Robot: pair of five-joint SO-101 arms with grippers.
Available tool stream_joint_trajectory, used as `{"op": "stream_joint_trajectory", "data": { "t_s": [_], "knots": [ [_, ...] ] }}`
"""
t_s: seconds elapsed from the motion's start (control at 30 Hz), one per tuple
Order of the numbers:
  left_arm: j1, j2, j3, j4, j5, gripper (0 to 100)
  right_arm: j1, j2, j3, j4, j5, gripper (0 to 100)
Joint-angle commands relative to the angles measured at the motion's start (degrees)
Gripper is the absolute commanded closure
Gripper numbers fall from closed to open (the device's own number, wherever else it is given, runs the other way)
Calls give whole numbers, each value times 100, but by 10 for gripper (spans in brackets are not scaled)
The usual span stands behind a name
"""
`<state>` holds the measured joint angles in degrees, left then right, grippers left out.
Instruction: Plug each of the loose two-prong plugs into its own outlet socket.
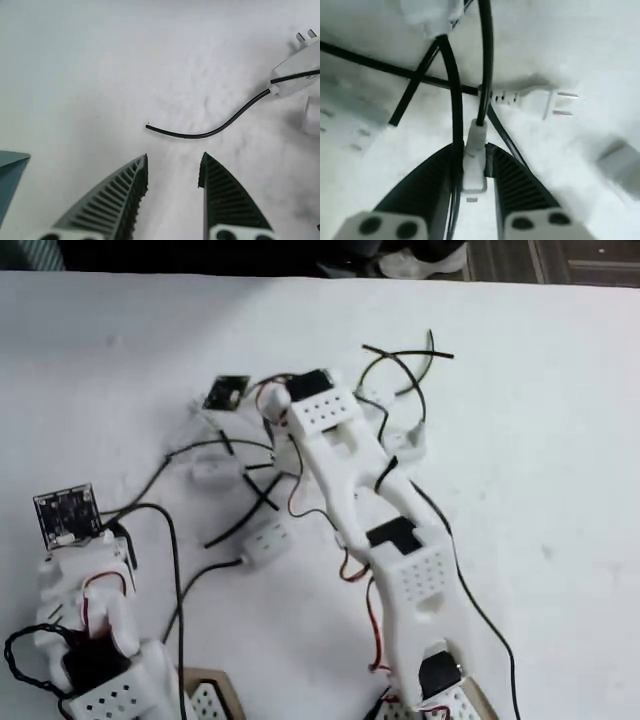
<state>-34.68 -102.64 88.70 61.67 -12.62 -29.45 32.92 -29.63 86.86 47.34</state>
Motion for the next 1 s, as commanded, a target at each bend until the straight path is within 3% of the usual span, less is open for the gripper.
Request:
{"op": "stream_joint_trajectory", "data": {
  "t_s": [0.0, 0.5, 0.83, 0.97],
  "knots": [
    [-13, -57, -26, -123, 18, 816, -40, -804, -281, 224, -44, 981],
    [-13, -57, -18, -123, 9, 816, -31, -2844, -290, 488, -1178, 981],
    [-13, -57, -18, -123, 9, 816, 75, -3899, -26, 1130, -2418, 981],
    [-13, -57, -18, -123, 9, 816, 286, -4497, 290, 1130, -2514, 981]
  ]
}}
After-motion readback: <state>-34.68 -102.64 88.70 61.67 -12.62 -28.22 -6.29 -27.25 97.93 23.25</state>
